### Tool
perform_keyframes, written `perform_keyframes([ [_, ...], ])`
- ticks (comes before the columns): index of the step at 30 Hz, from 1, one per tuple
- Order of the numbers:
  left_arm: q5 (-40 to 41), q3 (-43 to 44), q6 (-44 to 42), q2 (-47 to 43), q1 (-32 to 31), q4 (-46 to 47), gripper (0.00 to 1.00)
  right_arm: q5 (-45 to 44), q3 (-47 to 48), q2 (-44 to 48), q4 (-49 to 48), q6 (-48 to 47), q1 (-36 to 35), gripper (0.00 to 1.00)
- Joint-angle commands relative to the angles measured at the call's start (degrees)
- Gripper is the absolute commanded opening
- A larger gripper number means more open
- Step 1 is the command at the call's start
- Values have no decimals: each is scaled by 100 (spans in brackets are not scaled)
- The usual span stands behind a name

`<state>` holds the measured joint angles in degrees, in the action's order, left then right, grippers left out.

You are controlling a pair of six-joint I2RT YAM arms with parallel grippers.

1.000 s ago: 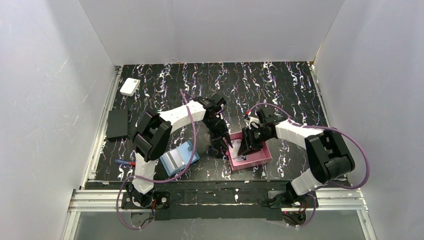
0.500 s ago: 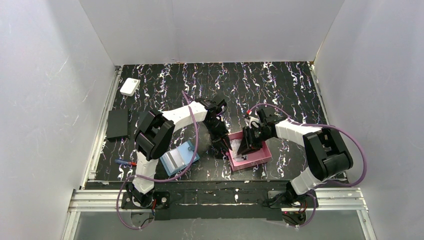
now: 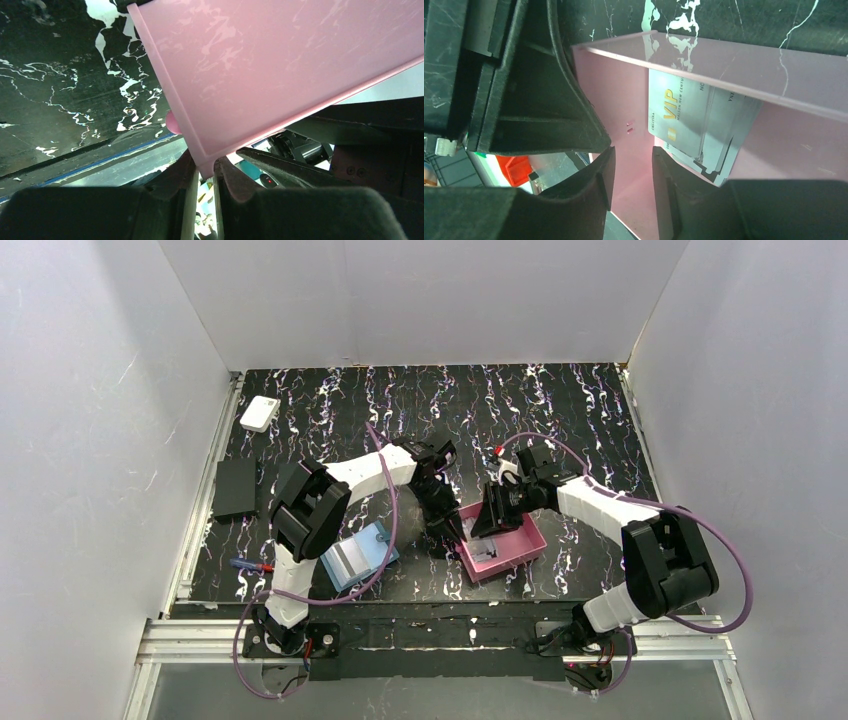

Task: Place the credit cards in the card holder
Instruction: Pick up the credit card from the storage box.

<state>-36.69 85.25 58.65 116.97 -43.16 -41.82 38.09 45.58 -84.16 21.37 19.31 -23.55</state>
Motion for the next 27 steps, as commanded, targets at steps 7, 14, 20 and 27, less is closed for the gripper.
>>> perform_keyframes([
  [7, -142, 111, 24, 96, -47, -1, 14, -410, 337, -88, 367, -127, -14, 43],
  [14, -176, 149, 15, 137, -48, -1, 13, -925, 320, -306, 680, -105, -17, 46],
  [20, -198, 181, 9, 176, -50, -7, 13, -768, 207, -423, 590, -144, -18, 47],
  [27, -186, 168, -3, 168, -44, -10, 13, -781, 197, -555, 548, -210, -18, 49],
])
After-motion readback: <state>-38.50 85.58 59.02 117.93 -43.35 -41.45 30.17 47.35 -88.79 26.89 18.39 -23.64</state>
